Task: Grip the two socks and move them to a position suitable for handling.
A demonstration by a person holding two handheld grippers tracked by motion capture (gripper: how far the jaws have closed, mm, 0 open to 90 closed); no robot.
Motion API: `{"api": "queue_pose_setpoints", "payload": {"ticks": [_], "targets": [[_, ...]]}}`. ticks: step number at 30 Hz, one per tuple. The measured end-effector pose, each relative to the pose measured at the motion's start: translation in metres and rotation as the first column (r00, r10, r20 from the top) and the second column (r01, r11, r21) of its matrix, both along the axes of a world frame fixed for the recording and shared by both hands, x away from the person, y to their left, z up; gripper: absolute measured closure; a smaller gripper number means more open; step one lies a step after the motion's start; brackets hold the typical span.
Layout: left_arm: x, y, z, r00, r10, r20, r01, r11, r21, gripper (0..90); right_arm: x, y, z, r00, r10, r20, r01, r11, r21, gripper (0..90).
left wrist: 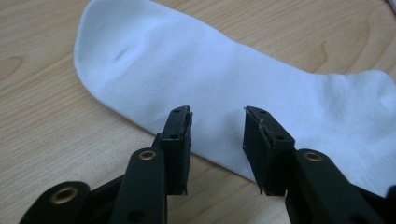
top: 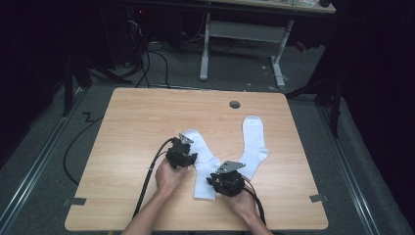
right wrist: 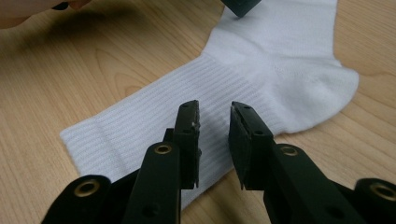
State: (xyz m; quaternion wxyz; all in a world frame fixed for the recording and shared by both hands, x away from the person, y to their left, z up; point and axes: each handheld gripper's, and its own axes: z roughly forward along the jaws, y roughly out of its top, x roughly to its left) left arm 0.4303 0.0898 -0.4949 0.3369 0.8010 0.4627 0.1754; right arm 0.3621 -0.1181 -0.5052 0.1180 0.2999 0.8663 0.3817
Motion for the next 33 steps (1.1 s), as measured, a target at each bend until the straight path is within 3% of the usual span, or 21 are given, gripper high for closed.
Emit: {"api": "queue_pose_setpoints", "payload": {"ticks": [6,11,16,20,23,26,33], "targets": [[0.0,0.001,0.001,0.9997,0.024,-0.001,-0.024,0.9997,0.005,59.7,0.003,-0.011,0.001,0.9998,-0.01,-0.019,0.01,0.9999,0.004,69.8],[-0.018,-0.001,0.005,0.9992,-0.014,0.038,0.014,0.9997,-0.02,52.5,0.004,-0.016,0.007,0.9981,-0.061,0.01,0.06,0.9972,0.044,73.5],[-0.038,-0.007,0.004,0.9965,-0.06,0.058,0.062,0.9977,-0.026,49.5,0.015,-0.014,0.017,0.993,-0.114,0.031,0.113,0.9927,0.043,78.8],[-0.045,-0.011,-0.001,0.996,-0.068,0.058,0.071,0.9968,-0.038,48.2,0.028,-0.007,0.022,0.9908,-0.128,0.042,0.127,0.9916,0.02,80.3],[-0.045,-0.014,-0.003,0.9964,-0.066,0.053,0.067,0.9975,-0.023,47.7,0.037,-0.002,0.02,0.9892,-0.139,0.047,0.139,0.9903,0.011,80.7],[-0.045,-0.02,-0.007,0.9963,-0.072,0.047,0.072,0.9974,0.004,48.8,0.046,0.001,0.015,0.9867,-0.162,0.017,0.162,0.9868,0.002,80.7],[-0.049,-0.021,-0.01,0.9954,-0.063,0.072,0.063,0.998,0.002,49.2,0.061,-0.008,0.005,0.9768,-0.213,-0.023,0.212,0.9767,-0.031,78.5]]}}
